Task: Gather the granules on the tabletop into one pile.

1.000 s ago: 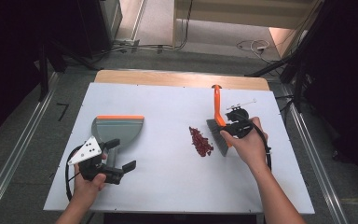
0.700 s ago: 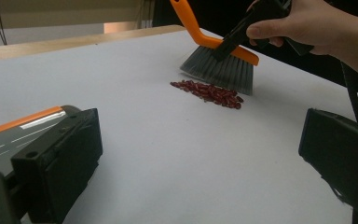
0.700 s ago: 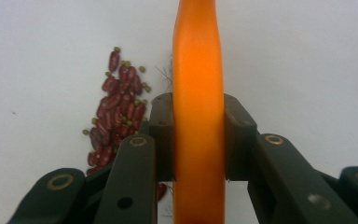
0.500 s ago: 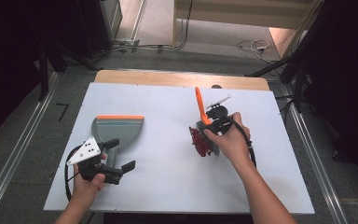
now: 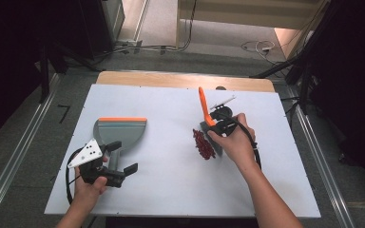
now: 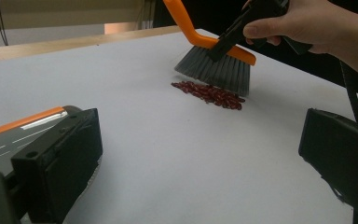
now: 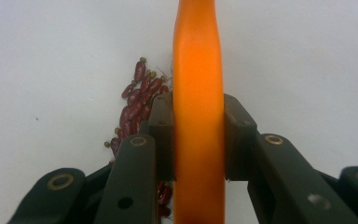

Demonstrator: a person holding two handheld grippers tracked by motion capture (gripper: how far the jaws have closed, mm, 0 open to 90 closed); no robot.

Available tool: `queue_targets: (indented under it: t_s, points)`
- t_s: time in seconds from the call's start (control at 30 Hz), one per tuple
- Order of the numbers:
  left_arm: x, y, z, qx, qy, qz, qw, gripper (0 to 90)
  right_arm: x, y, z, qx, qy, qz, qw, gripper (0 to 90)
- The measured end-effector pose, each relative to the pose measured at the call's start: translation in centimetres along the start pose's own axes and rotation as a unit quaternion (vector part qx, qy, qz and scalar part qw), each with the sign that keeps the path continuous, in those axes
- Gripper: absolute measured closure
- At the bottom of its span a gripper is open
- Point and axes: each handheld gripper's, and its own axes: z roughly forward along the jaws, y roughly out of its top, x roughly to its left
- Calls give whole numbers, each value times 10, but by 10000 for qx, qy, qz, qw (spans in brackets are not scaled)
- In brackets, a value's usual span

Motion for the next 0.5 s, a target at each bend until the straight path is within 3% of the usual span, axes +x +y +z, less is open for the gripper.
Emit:
queue_targets:
  t_s: [0.23,0.5]
  points:
    - [0,0,0,2,6,-4,10000,2,-11,-6,-8,-115,15,36,9999,687]
    - [0,0,0,5,24,-3,10000,2,-27,-18,-21,-325,239,209,9990,687]
